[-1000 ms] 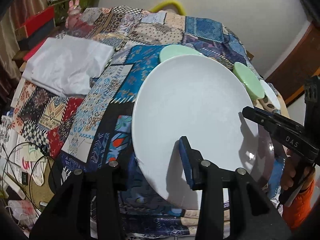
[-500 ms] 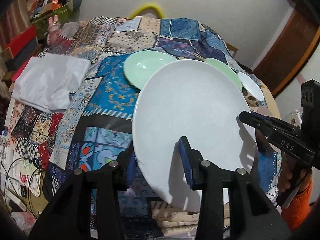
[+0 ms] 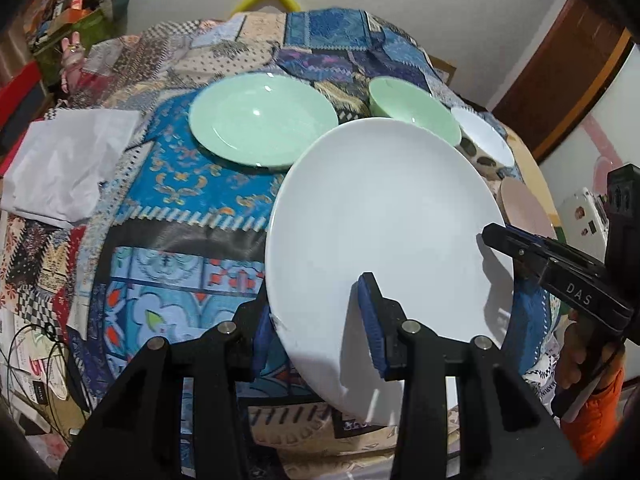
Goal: Organize plates and bowls
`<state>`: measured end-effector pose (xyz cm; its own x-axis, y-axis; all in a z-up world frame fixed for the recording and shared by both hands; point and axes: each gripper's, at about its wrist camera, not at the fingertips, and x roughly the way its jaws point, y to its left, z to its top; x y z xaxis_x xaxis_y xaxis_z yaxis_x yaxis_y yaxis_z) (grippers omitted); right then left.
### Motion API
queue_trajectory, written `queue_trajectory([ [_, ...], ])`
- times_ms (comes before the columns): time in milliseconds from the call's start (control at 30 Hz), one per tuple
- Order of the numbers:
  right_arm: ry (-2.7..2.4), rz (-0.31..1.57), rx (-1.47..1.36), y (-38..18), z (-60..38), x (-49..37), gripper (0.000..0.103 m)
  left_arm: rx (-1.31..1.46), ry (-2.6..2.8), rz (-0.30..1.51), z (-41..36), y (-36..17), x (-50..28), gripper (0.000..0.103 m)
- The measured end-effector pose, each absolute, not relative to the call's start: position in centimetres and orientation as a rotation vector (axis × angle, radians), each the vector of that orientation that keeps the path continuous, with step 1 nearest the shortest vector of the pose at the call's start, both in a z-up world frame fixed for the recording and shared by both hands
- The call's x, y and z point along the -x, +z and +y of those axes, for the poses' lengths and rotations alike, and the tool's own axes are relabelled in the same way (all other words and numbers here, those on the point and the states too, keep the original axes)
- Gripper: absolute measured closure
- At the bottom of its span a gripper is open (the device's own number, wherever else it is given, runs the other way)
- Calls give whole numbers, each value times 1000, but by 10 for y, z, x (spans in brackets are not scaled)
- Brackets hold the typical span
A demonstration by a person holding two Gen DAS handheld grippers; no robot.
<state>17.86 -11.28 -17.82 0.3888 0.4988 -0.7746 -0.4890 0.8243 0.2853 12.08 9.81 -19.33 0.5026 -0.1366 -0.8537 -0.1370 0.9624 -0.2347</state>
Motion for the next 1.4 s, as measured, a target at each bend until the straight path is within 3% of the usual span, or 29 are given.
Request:
queue_trajectory([
  [1400, 424, 990, 1, -199, -156, -162, 79, 281, -88, 1161, 62, -244, -166, 63],
])
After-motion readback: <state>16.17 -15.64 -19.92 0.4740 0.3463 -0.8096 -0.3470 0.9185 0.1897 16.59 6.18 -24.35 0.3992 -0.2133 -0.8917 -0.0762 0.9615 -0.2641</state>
